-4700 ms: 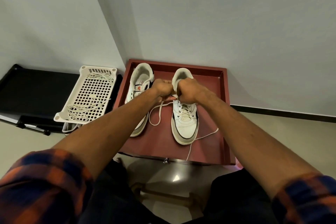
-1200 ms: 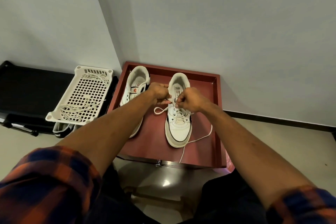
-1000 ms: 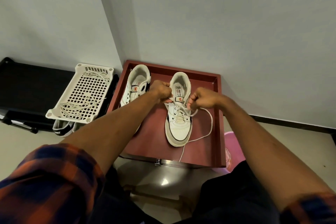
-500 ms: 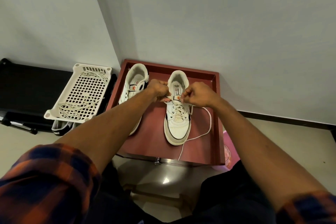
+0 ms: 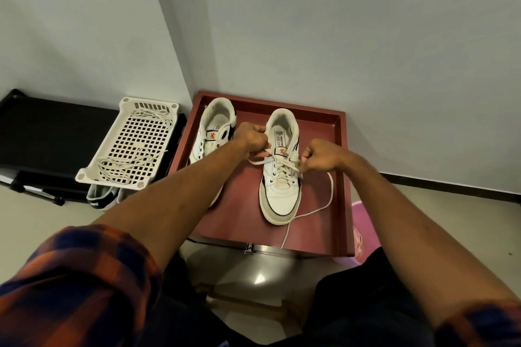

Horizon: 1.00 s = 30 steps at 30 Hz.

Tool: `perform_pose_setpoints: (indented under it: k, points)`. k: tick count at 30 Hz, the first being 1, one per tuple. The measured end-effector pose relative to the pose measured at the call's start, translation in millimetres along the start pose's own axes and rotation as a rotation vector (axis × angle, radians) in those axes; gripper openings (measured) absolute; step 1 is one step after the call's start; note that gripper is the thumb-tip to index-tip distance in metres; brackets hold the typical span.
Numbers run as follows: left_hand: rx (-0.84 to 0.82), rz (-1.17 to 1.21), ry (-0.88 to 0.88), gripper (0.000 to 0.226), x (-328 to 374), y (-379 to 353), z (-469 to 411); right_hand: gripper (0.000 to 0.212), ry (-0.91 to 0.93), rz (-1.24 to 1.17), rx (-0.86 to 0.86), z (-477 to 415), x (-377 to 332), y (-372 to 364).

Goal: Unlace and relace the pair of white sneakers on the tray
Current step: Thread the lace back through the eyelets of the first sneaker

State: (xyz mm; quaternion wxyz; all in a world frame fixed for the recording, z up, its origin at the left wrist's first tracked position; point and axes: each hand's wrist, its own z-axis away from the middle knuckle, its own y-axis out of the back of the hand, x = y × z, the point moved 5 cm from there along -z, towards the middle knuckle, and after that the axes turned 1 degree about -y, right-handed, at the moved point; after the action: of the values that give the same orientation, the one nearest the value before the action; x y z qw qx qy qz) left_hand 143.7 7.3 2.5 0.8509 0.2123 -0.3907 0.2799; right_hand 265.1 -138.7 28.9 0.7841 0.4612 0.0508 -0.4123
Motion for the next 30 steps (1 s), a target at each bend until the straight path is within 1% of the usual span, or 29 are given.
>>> perform_pose_setpoints:
  k: [2,3,4,6,8,10,12,18,21,23,25,28,29,30]
  points:
    - [0.004,-0.002,-0.011,0.040,0,0,1,0.018,-0.055,0.107,-0.068,6,14,7]
    - [0.000,-0.002,-0.010,0.041,0,0,0,0.016,-0.072,0.150,-0.064,7,18,10]
    - [-0.006,0.000,-0.006,0.041,0,0,0,0.012,-0.074,0.182,-0.025,7,18,13]
    - [-0.014,0.010,0.004,0.039,0,0,1,0.004,-0.034,0.208,0.115,7,8,20]
    - [-0.017,0.016,0.009,0.038,1,0,1,0.016,0.055,0.222,0.240,8,-15,20]
    - [-0.021,0.020,0.008,0.037,1,1,2,0.026,0.124,0.272,0.287,6,-36,9]
    - [-0.019,0.028,0.007,0.037,1,1,3,0.033,0.147,0.325,0.313,-2,-49,-6]
    - [-0.010,0.037,0.006,0.038,0,1,5,0.017,0.134,0.277,0.338,-3,-49,-15]
    - [-0.024,0.041,0.018,0.037,1,2,5,0.008,0.105,0.236,0.305,1,-40,-11]
    - [-0.040,0.041,0.043,0.037,1,4,4,0.014,0.072,0.187,0.257,5,-24,-5]
    - [-0.067,0.038,0.058,0.036,3,6,4,0.016,0.017,0.150,0.189,11,-4,1]
    - [-0.064,0.040,0.069,0.035,6,8,6,0.014,-0.112,0.269,-0.027,21,24,0]
    - [-0.060,0.037,0.069,0.035,6,7,6,0.013,-0.152,0.312,-0.079,24,31,-1]
    - [-0.057,0.036,0.071,0.035,6,6,7,0.011,-0.172,0.322,-0.092,26,36,-2]
